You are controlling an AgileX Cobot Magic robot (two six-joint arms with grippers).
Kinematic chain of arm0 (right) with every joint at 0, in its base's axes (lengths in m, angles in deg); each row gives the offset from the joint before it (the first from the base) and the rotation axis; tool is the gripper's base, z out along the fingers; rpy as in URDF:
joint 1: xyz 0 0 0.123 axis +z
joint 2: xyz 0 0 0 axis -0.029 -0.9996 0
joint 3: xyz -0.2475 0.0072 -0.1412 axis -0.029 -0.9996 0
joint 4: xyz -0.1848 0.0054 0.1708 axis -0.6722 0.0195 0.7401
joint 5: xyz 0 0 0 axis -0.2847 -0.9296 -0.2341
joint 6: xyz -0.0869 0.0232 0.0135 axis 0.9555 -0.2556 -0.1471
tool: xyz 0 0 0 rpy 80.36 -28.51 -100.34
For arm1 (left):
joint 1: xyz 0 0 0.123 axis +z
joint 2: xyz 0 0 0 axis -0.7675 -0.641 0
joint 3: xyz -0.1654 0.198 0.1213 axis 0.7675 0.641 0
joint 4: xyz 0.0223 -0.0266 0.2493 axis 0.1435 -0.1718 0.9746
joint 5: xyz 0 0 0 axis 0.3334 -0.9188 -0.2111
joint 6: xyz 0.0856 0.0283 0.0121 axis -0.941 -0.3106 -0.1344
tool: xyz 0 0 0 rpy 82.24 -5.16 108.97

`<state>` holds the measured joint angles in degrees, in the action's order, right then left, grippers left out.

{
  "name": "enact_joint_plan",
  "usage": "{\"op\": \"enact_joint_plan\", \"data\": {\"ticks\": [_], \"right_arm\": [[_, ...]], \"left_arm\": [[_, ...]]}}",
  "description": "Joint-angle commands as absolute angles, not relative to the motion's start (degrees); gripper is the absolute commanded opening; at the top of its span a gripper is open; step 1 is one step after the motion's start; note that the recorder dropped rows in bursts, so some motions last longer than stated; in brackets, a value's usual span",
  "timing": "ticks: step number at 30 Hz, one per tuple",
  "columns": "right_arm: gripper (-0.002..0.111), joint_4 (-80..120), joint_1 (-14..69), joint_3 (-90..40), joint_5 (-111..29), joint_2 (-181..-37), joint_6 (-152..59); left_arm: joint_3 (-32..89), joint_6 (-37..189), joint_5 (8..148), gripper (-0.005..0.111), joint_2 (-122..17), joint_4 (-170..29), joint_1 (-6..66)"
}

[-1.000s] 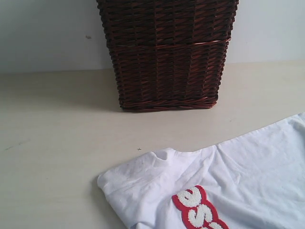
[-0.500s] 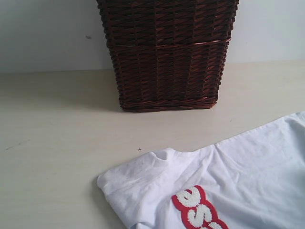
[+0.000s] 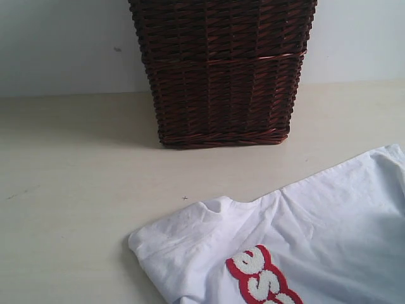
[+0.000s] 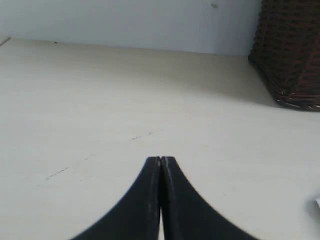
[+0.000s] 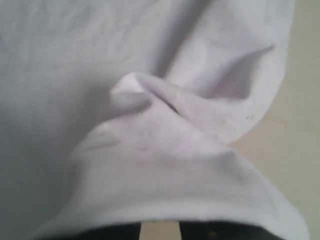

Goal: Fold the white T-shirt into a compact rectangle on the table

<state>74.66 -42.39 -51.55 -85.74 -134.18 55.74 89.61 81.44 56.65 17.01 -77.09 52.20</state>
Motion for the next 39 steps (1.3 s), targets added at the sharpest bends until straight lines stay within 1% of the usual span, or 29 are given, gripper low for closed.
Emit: {"op": "enact_joint_plan", "data": {"ticks": [1,6,8,13,19,25,29,35,39], "right_arm": [[0.024,83.52,-39.27,-51.61,-84.17,-135.98,56.27],[0.024,90.40,-38.96,-51.61,-88.63,-136.13,59.01],[0.028,90.40,-38.96,-51.61,-90.27,-136.13,60.95],[0.046,91.19,-38.96,-51.61,-87.04,-136.13,62.21],[0.053,95.50,-38.96,-49.56,-79.37,-132.33,62.36],[0.053,96.32,-38.96,-45.84,-73.76,-129.34,56.81],[0.053,93.50,-38.96,-45.39,-73.29,-129.12,53.83],[0.053,72.55,-39.95,-45.39,-73.86,-125.98,43.43],[0.052,60.71,-44.63,-45.39,-72.33,-121.86,38.76]], "left_arm": [[89.46,81.63,57.18,0.000,17.39,-77.23,52.29],[89.46,81.63,57.18,0.000,17.39,-77.23,52.29],[89.46,81.63,57.18,0.000,17.39,-77.23,52.29],[89.46,81.63,57.18,0.000,17.39,-77.23,52.29],[89.46,81.63,57.18,0.000,17.39,-77.23,52.29],[89.46,81.63,57.18,0.000,17.39,-77.23,52.29],[89.46,81.63,57.18,0.000,17.39,-77.23,52.29],[89.46,81.63,57.18,0.000,17.39,-77.23,52.29],[89.46,81.63,57.18,0.000,17.39,-77.23,52.29]]}}
